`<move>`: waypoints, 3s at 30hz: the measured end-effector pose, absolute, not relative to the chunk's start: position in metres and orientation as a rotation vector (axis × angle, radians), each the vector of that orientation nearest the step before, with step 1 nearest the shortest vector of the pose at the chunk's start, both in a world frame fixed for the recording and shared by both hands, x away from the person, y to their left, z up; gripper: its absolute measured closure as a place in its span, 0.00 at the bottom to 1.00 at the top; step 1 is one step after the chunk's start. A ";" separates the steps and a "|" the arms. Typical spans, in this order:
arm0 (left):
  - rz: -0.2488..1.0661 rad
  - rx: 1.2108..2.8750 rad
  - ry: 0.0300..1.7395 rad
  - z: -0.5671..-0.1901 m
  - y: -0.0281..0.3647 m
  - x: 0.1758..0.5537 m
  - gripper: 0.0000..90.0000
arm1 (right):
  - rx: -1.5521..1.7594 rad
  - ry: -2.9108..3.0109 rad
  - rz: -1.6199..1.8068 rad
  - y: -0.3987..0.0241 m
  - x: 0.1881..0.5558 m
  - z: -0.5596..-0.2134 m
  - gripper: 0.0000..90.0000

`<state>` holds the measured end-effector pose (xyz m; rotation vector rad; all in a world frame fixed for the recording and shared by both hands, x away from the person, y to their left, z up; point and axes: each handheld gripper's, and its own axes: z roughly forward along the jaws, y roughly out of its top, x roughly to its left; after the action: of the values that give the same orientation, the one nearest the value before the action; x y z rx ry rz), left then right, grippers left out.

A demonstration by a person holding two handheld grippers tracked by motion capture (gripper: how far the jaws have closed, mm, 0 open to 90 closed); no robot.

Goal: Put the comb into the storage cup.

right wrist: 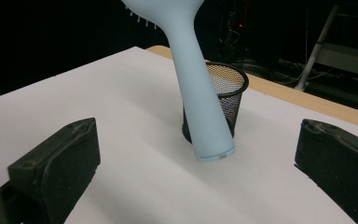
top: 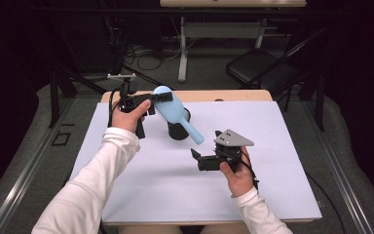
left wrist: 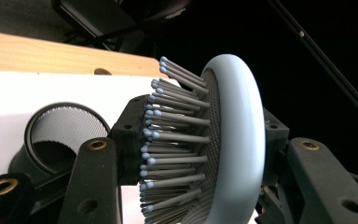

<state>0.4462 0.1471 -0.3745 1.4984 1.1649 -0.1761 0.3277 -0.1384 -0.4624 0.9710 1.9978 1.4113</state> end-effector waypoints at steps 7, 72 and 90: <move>-0.122 1.483 1.160 -0.369 0.148 0.449 0.55 | 0.975 1.999 1.411 -0.139 0.328 -0.463 0.00; 0.293 1.450 1.137 -0.355 0.156 0.465 0.55 | 0.991 2.002 1.405 -0.145 0.333 -0.467 0.00; 0.418 1.525 1.064 -0.361 0.144 0.468 0.55 | 0.984 2.005 1.398 -0.144 0.332 -0.467 0.01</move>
<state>0.4682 0.1438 -0.3607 1.5253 1.0645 0.4181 0.3324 -0.1443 -0.4668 0.9843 2.0049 1.3976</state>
